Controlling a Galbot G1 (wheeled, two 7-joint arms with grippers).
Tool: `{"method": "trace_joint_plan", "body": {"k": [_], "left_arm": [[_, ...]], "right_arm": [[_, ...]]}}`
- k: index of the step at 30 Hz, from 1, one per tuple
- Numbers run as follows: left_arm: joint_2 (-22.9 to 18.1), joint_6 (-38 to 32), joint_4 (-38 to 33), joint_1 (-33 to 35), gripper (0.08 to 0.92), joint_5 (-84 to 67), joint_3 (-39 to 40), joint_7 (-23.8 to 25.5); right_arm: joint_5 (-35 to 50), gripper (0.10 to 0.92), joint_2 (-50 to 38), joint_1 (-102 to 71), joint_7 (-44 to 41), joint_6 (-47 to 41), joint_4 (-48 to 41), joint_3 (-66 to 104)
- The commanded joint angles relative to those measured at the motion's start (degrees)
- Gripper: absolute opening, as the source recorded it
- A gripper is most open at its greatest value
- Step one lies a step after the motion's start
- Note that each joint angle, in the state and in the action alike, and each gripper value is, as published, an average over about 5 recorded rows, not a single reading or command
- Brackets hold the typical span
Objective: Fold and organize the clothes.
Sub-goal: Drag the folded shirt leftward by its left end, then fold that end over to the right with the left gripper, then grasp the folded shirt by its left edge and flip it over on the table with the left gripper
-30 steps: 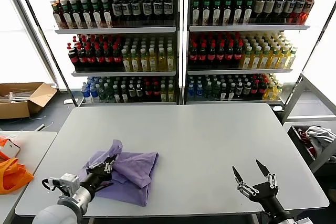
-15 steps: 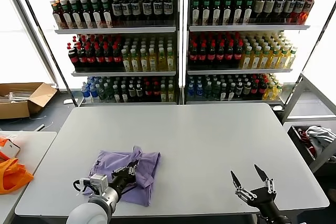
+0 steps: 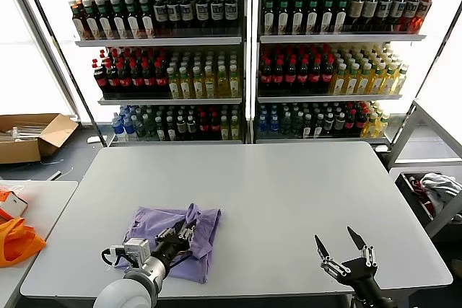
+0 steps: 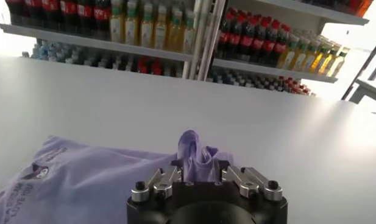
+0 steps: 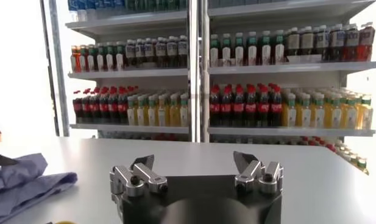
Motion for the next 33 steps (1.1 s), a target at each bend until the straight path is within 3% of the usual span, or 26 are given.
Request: {"method": "trace_joint_plan", "body": {"k": [1,8,14,33], "left_arm": [[2.4,0.8,-6.5,4.8,0.461,-2.0,-13.0,1.8],[4.9,0.8,3.4,5.3,0.669,-0.5,-26.9,12.1],[6.5,0.8,13.0,4.2,0.807,-0.7,-28.5,14.2],[0.3,0.8,14.5,4.0,0.822,-3.4,-20.7,13.4]], "right_arm": [[0.0,0.823,-0.1,0.1,0.0,0.2,-0.2,-0.2],[0.1,0.823,-0.8,0.7,0.1,0.2,-0.1,-0.3],[0.1,0.823,-1.3,0.8,0.1,0.2,0.0,-0.5],[0.4,0.823,-0.9,-0.4,0.2,0.9,-0.9,0.1]]}}
